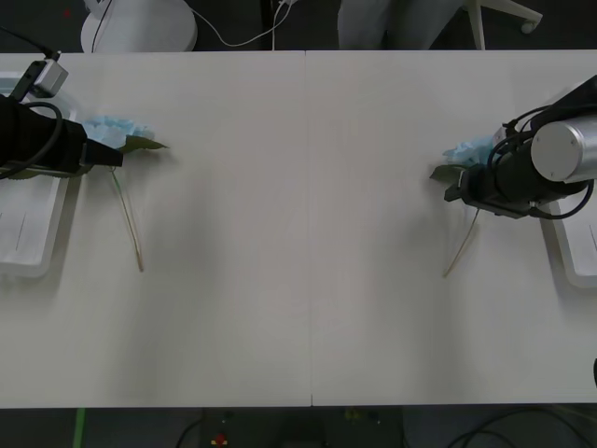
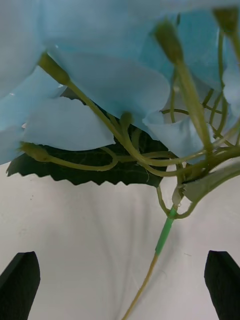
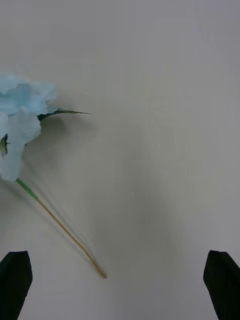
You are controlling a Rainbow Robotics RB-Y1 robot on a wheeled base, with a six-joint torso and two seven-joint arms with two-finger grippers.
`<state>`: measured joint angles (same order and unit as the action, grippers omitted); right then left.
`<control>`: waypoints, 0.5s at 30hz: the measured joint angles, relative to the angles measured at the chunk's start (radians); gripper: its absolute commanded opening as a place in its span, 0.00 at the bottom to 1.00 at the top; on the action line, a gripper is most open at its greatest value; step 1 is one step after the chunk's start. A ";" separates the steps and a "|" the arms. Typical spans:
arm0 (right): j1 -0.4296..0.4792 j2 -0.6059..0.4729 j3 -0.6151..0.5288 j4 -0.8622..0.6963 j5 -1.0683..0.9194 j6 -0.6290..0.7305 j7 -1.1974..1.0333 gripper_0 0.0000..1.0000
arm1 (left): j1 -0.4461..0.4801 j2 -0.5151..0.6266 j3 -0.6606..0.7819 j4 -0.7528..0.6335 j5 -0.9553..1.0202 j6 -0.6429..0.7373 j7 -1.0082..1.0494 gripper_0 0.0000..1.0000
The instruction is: Put the red flowers into the right box and the blue flowers into the left box
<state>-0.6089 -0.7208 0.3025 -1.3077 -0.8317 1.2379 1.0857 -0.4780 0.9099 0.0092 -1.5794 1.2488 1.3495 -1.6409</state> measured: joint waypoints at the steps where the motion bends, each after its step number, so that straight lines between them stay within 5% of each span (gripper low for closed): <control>1: 0.000 0.007 0.000 0.010 0.004 -0.012 0.000 0.95 | 0.000 0.000 -0.001 0.000 -0.020 0.000 0.008 1.00; 11: 0.000 0.046 0.000 0.079 0.063 -0.071 0.000 0.95 | 0.000 0.000 -0.091 0.000 -0.246 0.000 0.782 1.00; 15: 0.000 0.048 0.000 0.087 0.085 -0.079 0.000 0.95 | 0.000 -0.008 -0.127 0.005 -0.311 0.000 0.773 1.00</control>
<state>-0.6089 -0.6729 0.3026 -1.2209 -0.7466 1.1594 1.0857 -0.4779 0.9020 -0.1176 -1.5743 0.9383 1.3492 -0.8682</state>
